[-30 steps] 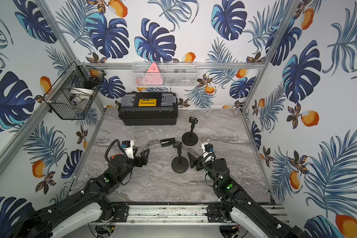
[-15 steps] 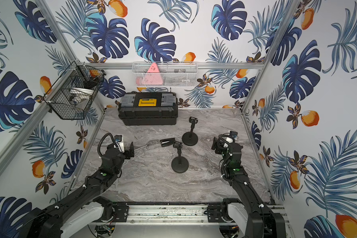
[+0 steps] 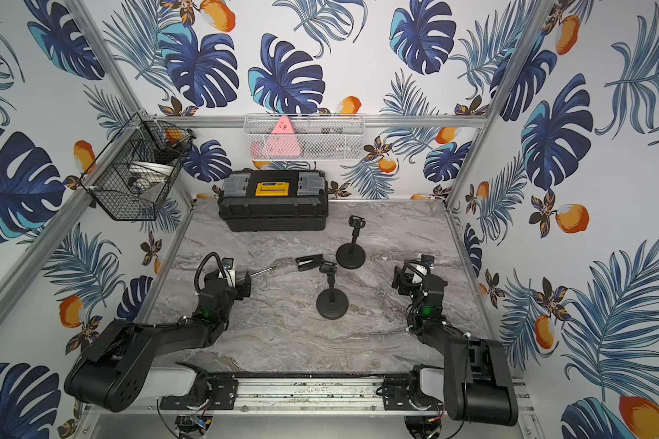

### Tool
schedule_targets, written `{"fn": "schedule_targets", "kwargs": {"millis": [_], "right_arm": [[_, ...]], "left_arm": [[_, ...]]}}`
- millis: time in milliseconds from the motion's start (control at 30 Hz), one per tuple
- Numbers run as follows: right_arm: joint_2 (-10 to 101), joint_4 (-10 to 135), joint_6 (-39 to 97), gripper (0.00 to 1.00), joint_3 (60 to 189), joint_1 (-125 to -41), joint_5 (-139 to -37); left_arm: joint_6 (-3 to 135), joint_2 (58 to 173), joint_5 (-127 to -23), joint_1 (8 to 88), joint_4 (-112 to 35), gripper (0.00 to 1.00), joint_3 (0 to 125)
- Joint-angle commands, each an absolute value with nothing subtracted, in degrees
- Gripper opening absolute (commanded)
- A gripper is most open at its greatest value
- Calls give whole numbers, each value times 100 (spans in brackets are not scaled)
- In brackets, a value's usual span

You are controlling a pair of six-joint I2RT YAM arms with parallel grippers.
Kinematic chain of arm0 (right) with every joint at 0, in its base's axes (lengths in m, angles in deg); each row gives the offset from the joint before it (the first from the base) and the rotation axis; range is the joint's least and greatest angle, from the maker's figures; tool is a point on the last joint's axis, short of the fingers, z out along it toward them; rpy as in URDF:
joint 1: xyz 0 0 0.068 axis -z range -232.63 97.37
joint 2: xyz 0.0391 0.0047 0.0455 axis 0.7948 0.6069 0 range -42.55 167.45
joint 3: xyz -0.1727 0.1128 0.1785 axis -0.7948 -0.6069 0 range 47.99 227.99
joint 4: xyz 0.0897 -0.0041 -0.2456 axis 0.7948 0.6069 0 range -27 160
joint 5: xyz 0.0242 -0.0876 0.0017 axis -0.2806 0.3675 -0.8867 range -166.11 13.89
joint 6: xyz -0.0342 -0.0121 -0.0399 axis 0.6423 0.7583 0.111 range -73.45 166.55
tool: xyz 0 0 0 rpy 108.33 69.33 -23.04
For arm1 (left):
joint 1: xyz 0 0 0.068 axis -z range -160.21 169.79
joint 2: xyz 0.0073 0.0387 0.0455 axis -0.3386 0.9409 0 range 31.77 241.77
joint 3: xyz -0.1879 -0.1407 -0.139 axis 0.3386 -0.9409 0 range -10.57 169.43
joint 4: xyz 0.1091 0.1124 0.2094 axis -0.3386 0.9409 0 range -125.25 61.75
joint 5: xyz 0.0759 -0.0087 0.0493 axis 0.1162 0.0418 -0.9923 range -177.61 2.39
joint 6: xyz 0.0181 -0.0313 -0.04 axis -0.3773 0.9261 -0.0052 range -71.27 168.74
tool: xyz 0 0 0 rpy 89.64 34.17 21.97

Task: Assemble a microphone stand
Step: Reset both arms

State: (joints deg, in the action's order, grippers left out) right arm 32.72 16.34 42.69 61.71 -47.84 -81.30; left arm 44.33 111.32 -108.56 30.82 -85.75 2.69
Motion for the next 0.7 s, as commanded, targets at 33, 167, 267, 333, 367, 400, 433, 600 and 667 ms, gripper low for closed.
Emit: {"fn": "schedule_targets", "kwargs": {"millis": [33,167,267,333,367,400,433,600,667], "right_arm": [[3893,401,4088,91,6237,-4629,-8256],[4853,-803,3963,91,6113,-4490,-8480],[5442,-1580,3901,91,6030,-4466,-8482],[5438,-1535,3855,91,6019,-4423,-8483],[5315,-1241,3845,91,6064,-4404,-8447],[5259,-1017,3853,91,6139,-4402,-8454],[5246,-853,3870,92,6226,-4402,-8520],[5243,23,3942,93,6692,-4402,-8630],[5271,302,4000,94,6888,-4407,-8672]], "left_arm": [[4638,11378,-10511,2796,-9121,97,560],[4924,12342,-10166,2472,-10631,97,281],[4876,12729,-10104,2463,-10998,98,292],[4931,12549,-10064,2437,-10316,99,477],[4894,12652,-10041,2428,-10495,99,496],[4874,12682,-10009,2423,-10509,99,517],[4883,12613,-9935,2427,-10213,99,590],[4761,12667,-9765,2429,-9394,99,1076],[4782,12643,-9732,2425,-9368,99,1070]]}}
